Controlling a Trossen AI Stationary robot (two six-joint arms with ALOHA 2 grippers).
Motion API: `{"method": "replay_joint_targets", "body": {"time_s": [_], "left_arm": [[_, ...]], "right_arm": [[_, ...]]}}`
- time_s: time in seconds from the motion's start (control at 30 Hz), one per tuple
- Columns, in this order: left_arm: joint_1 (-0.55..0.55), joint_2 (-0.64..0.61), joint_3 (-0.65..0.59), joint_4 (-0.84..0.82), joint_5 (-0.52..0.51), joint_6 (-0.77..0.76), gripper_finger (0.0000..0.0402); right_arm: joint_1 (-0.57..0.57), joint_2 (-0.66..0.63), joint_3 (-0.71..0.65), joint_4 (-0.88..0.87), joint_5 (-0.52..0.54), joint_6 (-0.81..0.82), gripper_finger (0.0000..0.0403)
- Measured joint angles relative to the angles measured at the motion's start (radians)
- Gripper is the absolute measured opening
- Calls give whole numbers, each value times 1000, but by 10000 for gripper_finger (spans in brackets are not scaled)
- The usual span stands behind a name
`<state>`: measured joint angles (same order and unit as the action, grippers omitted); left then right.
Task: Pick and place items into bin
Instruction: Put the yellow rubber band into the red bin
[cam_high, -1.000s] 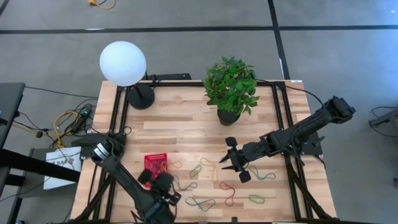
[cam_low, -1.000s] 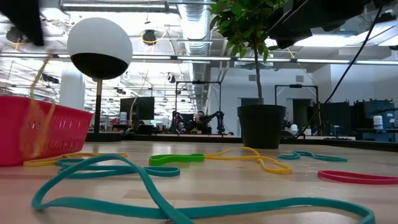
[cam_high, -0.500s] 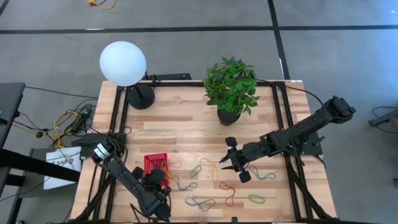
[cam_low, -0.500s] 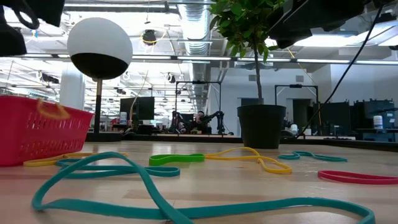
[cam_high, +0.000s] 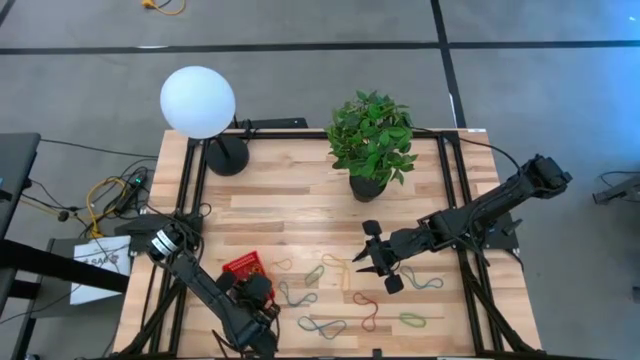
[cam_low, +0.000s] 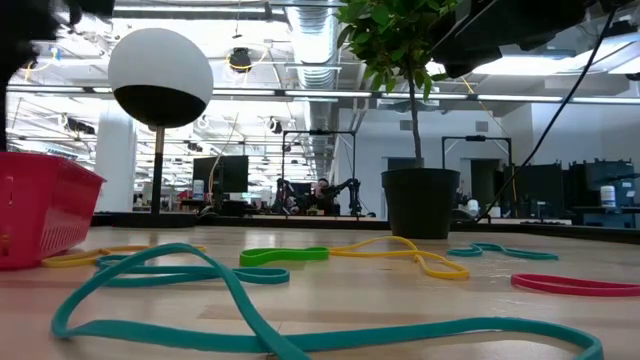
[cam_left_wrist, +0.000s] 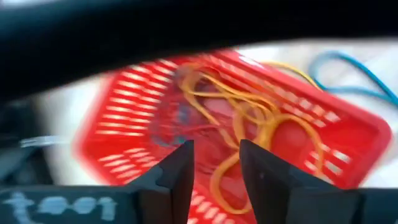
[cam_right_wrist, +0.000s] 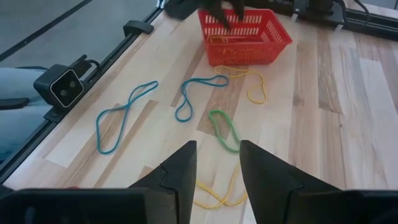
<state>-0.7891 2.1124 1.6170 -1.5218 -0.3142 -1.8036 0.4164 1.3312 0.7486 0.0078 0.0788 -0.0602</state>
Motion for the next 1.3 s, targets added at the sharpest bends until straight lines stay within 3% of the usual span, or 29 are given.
{"method": "replay_joint_targets", "body": {"time_s": [0.2,0.43,0.63,0.83,1.0,1.1,1.3], "left_arm": [[-3,-72,74,-56,-115,1,121],[-5,-261,16,-48,-121,4,98],[-40,-425,-100,-51,-235,-7,76],[-73,-571,-306,-50,-286,-39,72],[-87,-662,-480,134,-500,-70,76],[-59,-702,-520,336,-523,95,76],[94,-705,-526,699,-369,581,73]], "right_arm": [[0,0,0,0,0,0,118],[0,0,0,19,0,30,118],[0,0,0,25,0,34,118],[-1,0,0,34,0,34,118],[-22,0,0,70,0,36,118],[-35,0,0,78,1,96,118],[-73,0,0,90,1,166,118]]}}
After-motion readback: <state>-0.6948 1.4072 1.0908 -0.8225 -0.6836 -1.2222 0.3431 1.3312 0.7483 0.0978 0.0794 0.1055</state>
